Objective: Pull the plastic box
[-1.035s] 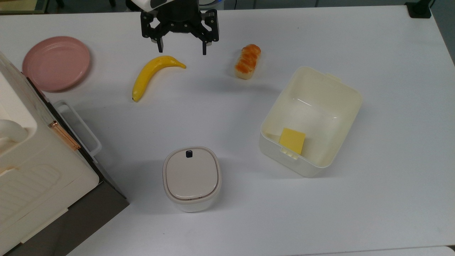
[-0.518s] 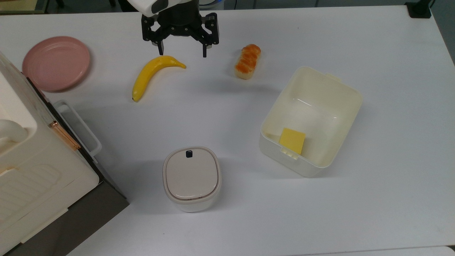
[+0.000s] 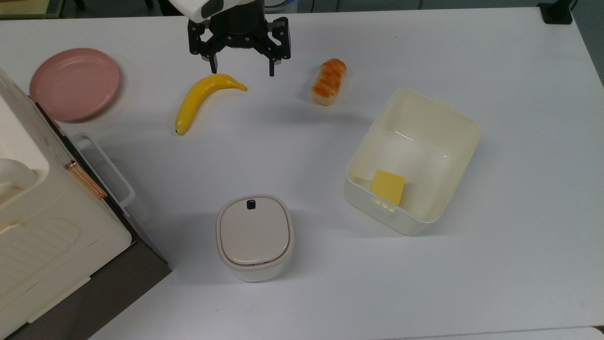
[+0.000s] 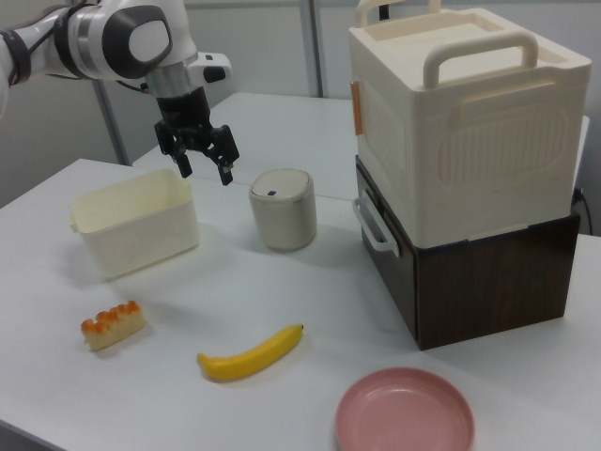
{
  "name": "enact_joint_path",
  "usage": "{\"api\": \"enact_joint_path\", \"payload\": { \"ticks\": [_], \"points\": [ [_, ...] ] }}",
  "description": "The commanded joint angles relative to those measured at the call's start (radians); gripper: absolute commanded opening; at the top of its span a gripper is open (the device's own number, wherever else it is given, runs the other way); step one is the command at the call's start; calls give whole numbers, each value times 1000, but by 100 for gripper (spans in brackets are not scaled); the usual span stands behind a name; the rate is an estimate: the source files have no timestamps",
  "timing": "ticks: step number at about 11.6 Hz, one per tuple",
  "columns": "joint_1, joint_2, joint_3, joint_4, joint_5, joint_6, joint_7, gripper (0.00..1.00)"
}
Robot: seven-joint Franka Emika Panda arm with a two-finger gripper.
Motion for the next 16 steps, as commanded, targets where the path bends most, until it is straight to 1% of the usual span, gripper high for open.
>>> {"api": "enact_joint_path", "payload": {
  "ticks": [1, 16],
  "points": [
    [9, -10, -5, -14, 14, 6, -22, 100],
    [12, 13, -1, -14, 14, 13, -32, 100]
  ]
}}
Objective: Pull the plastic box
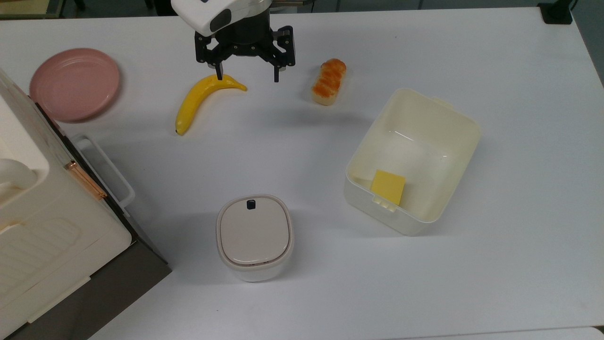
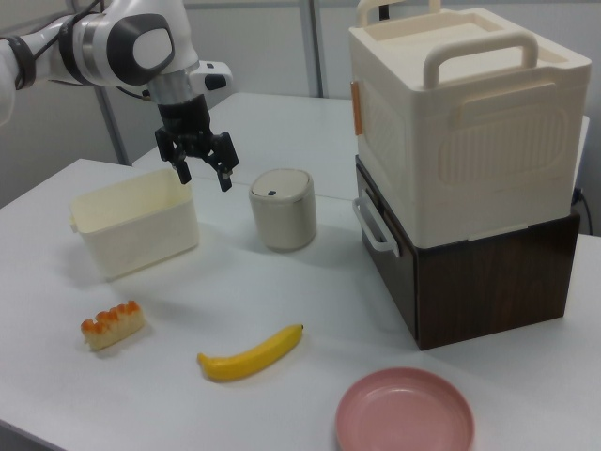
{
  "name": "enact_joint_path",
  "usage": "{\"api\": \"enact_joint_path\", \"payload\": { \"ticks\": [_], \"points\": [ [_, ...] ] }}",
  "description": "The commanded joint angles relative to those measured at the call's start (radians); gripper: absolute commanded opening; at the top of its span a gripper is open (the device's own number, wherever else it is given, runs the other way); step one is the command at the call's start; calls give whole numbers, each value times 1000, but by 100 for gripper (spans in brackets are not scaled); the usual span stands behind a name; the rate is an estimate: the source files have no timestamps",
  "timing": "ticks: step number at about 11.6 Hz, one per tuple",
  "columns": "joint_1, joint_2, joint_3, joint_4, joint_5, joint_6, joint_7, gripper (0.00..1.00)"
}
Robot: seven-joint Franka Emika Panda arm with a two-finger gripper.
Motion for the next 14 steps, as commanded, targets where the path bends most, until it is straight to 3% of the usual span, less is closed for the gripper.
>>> {"api": "enact_joint_path", "payload": {
  "ticks": [1, 7, 10, 14],
  "points": [
    [6, -10, -6, -13, 14, 13, -29, 100],
    [8, -3, -5, -13, 14, 13, -61, 100],
    [25, -3, 2, -11, 20, 13, -281, 100],
    [164, 58, 2, -4, 60, 18, -531, 100]
  ]
}}
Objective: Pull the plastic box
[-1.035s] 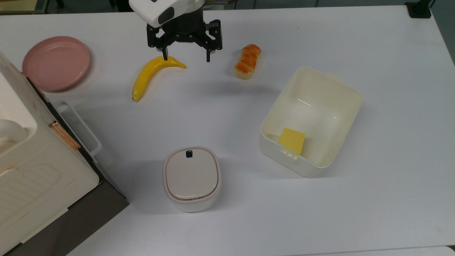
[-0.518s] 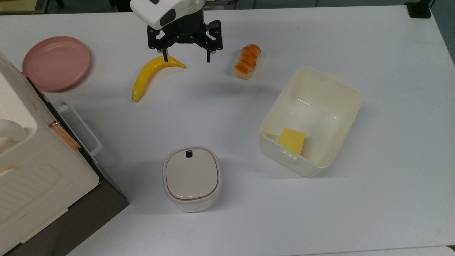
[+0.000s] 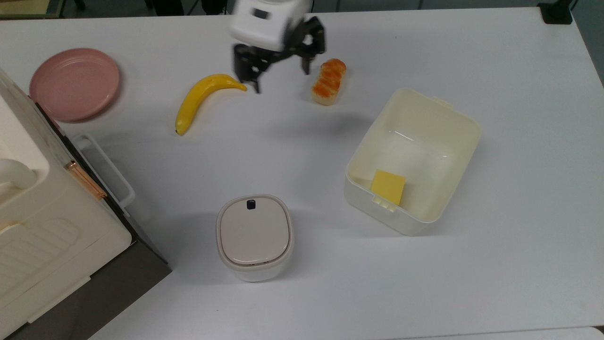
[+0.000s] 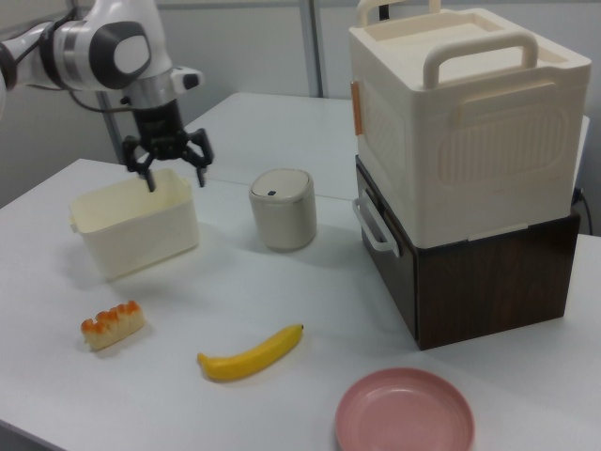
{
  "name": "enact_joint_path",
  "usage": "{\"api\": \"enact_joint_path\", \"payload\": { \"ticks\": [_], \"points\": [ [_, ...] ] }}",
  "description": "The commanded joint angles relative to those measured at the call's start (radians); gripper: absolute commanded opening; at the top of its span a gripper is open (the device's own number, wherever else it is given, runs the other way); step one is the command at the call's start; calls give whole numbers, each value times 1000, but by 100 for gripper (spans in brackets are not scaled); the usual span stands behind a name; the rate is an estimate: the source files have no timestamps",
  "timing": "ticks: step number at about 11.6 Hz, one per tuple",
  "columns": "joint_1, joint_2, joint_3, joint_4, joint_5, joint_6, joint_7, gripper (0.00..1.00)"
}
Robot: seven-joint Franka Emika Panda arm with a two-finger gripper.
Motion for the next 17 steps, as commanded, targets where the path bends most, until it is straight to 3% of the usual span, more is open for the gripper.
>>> {"api": "enact_joint_path", "payload": {
  "ticks": [1, 5, 7, 9, 12, 17],
  "points": [
    [121, 57, -8, 0, 31, 36, -152, 100],
    [262, 126, -9, 9, 22, 195, -149, 100],
    [283, 202, -9, 86, 22, 202, -149, 100],
    [287, 282, -9, 144, 10, 208, -155, 100],
    [297, 327, -9, 132, -58, 266, -155, 100],
    [264, 299, -26, 114, -76, 153, -256, 100]
  ]
}}
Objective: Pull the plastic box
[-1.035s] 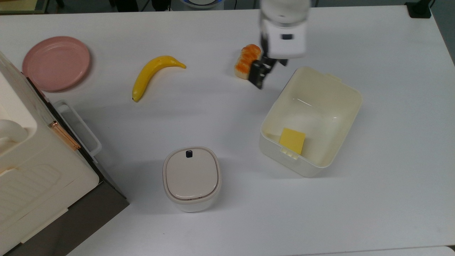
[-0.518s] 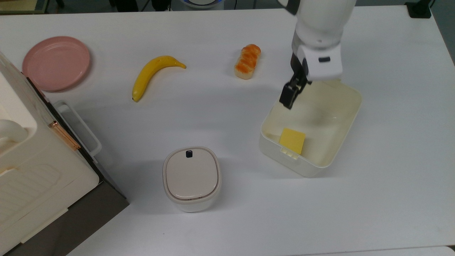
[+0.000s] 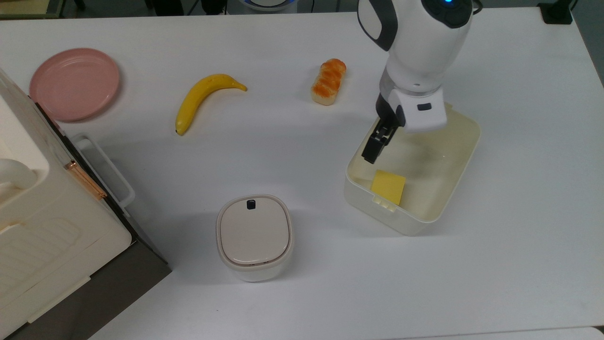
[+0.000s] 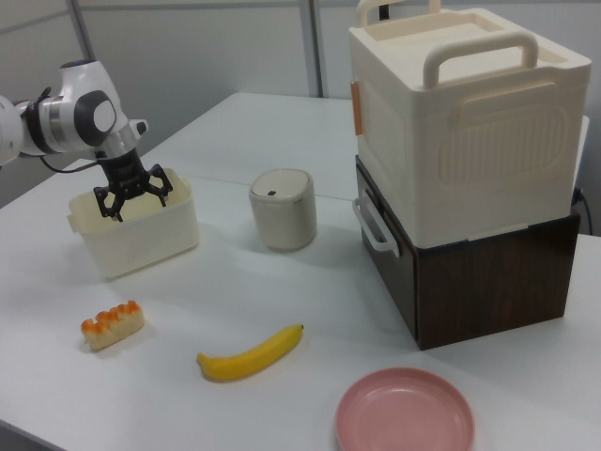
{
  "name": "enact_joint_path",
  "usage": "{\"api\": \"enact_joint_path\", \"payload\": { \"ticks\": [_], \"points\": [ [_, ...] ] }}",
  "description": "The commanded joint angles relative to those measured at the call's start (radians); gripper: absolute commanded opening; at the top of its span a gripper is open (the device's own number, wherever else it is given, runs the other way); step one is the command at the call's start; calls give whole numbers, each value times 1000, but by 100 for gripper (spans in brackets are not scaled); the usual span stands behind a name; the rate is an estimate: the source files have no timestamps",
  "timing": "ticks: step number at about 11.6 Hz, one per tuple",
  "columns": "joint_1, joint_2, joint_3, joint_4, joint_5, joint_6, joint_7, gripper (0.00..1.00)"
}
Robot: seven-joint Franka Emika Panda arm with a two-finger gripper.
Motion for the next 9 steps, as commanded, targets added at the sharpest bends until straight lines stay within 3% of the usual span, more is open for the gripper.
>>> {"api": "enact_joint_path", "payload": {
  "ticks": [1, 5, 9],
  "points": [
    [-32, -48, -15, -26, -9, -93, -84, 100],
    [-54, -101, -24, -33, -1, -213, -165, 100],
    [-71, -153, -19, -22, 26, -206, -90, 100]
  ]
}}
